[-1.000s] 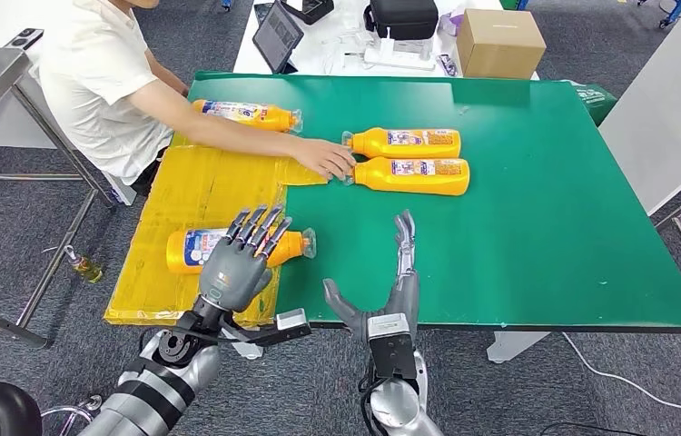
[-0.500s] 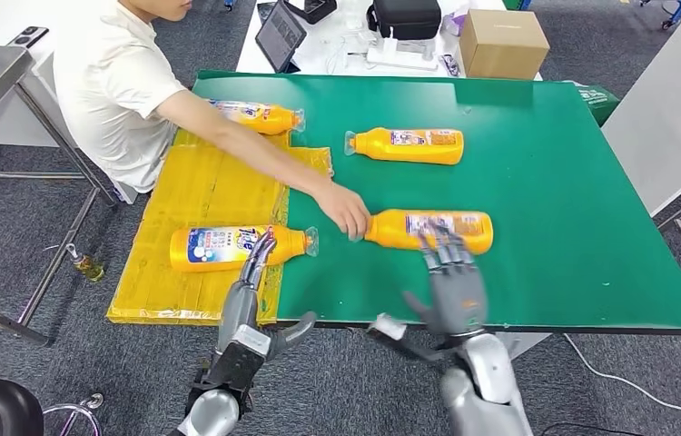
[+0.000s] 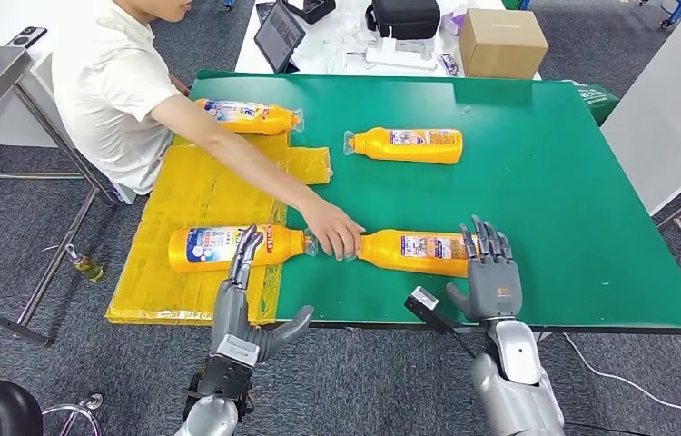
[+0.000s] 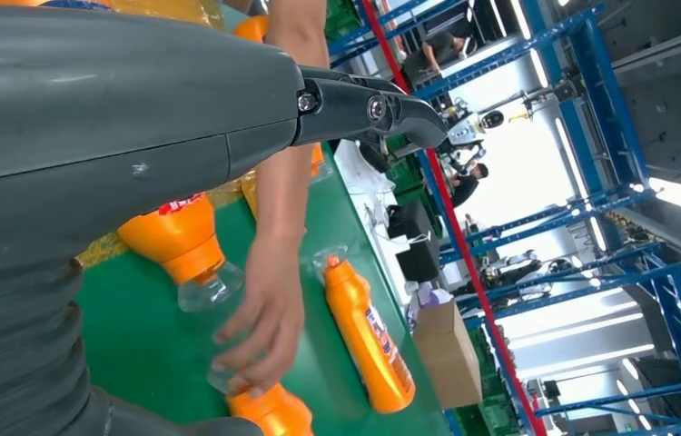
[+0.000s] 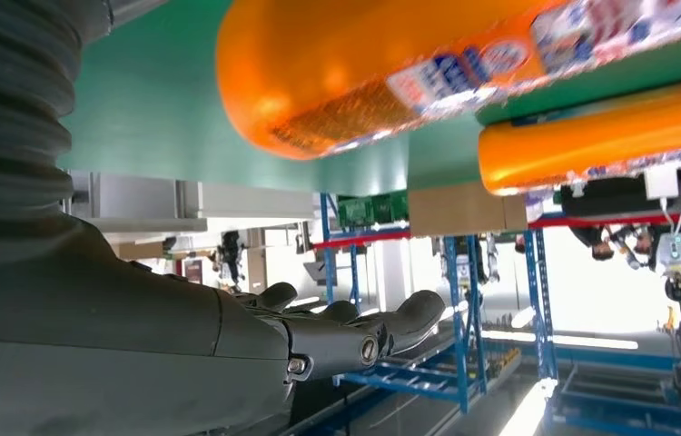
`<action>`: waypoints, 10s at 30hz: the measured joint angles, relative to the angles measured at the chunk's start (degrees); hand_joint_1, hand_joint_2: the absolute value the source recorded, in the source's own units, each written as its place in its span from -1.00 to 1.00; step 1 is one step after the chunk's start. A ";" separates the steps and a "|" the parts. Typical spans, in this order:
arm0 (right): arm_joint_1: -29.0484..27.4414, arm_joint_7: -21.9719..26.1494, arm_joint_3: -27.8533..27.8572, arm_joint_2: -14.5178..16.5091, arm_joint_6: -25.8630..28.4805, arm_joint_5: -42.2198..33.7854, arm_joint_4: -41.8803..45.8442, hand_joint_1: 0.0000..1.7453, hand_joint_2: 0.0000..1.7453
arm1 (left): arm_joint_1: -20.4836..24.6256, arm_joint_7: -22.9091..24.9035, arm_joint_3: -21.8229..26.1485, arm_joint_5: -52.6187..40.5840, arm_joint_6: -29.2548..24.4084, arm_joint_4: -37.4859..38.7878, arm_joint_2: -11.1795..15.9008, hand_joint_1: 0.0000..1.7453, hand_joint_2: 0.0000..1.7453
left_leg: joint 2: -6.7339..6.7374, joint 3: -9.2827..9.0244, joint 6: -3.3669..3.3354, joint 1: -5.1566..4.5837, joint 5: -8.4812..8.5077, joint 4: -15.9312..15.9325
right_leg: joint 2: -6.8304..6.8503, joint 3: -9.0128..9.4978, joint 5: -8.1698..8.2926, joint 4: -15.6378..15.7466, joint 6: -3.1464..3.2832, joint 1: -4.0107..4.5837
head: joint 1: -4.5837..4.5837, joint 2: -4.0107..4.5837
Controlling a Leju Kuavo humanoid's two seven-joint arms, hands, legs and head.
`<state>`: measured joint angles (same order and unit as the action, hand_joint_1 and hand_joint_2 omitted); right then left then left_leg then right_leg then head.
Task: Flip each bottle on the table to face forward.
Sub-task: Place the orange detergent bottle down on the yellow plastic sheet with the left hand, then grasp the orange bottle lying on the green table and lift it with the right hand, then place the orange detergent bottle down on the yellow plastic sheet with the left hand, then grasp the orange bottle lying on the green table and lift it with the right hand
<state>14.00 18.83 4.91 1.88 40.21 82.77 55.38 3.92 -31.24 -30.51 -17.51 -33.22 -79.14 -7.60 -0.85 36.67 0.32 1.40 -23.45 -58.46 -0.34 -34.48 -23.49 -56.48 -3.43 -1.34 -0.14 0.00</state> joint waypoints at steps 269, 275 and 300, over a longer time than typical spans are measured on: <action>11.50 -2.80 -17.39 -6.37 -4.84 -11.17 -22.03 0.86 1.00 | -1.54 3.38 11.45 6.88 8.48 -6.02 1.32 -1.00 1.00 | 0.27 -0.14 -0.08 -0.03 0.04 -0.01 | -0.07 0.00 0.02 -0.03 0.01 -0.01 | 0.01 0.00; 12.63 -2.63 -18.77 -7.04 -6.85 -11.73 -24.34 1.00 1.00 | -1.33 3.38 11.09 7.48 8.78 -5.41 1.31 -1.00 1.00 | 0.26 -0.25 -0.09 -0.03 0.05 -0.01 | -0.07 0.11 0.02 -0.03 0.01 -0.02 | -0.01 0.00; 11.61 12.18 -16.41 -5.89 -15.26 -40.60 -20.85 0.81 1.00 | -1.04 3.75 9.94 18.56 11.37 -5.27 0.75 -1.00 1.00 | 0.26 -0.35 -0.10 -0.02 0.05 0.00 | -0.07 0.26 0.03 -0.04 -0.01 0.01 | 0.01 0.00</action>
<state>25.60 31.01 -11.50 -4.01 24.95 42.16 34.53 2.88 -27.50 -20.57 1.04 -21.84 -84.41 -6.85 -0.59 36.32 0.22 1.38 -23.40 -58.46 -0.41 -34.23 -23.46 -56.52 -3.43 -1.33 -0.13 0.00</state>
